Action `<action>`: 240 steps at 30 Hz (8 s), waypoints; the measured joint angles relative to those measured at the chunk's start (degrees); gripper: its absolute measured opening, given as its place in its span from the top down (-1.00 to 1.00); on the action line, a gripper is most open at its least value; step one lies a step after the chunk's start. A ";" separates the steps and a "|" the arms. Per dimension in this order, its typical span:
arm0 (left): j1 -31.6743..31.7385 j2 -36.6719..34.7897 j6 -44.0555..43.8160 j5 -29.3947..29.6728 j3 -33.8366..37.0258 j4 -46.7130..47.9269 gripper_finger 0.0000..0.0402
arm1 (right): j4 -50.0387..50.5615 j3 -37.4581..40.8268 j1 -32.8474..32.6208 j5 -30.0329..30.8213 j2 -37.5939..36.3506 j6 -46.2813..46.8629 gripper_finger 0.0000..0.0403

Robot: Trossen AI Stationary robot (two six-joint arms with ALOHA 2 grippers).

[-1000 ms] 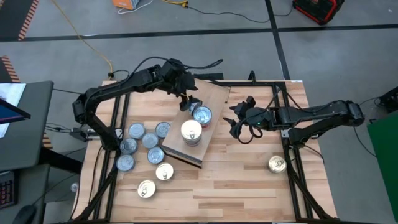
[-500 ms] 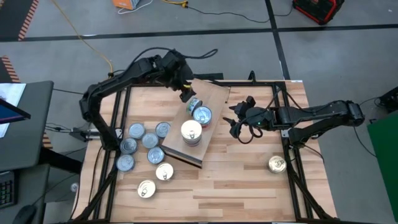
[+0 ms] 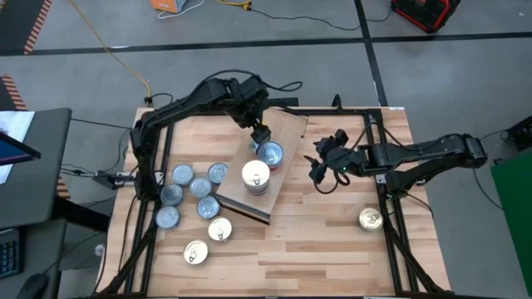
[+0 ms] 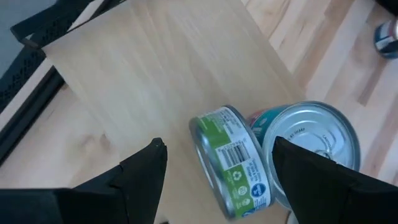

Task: Stack canned seafood by type on shelf
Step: Put the green white tuna can on the shelf

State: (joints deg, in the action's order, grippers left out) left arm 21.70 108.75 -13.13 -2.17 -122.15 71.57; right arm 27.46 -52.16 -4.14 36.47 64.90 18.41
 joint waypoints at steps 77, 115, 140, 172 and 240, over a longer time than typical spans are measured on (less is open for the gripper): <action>-1.69 4.66 9.39 -0.72 -3.21 -0.03 0.28 | 0.36 0.00 -2.01 0.00 0.00 0.95 -0.42; 8.36 10.43 0.11 -31.35 -0.96 -21.04 0.25 | 4.50 -0.04 -3.37 2.58 0.02 3.65 -0.42; 8.09 10.45 2.83 -27.31 -0.96 -18.02 -0.02 | 4.33 -0.04 -3.34 2.58 0.02 3.65 -0.42; 6.79 10.34 13.33 -18.90 -0.94 -12.51 0.13 | 3.79 0.02 -3.32 2.56 0.02 3.63 -0.42; 7.04 10.43 -0.97 -23.17 4.26 -21.88 -0.03 | 3.53 0.00 -3.34 2.29 0.00 3.02 -0.42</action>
State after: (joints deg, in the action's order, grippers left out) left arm 28.73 119.17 -14.09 -25.33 -117.89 49.69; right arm 30.98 -52.16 -7.49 38.76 64.90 21.43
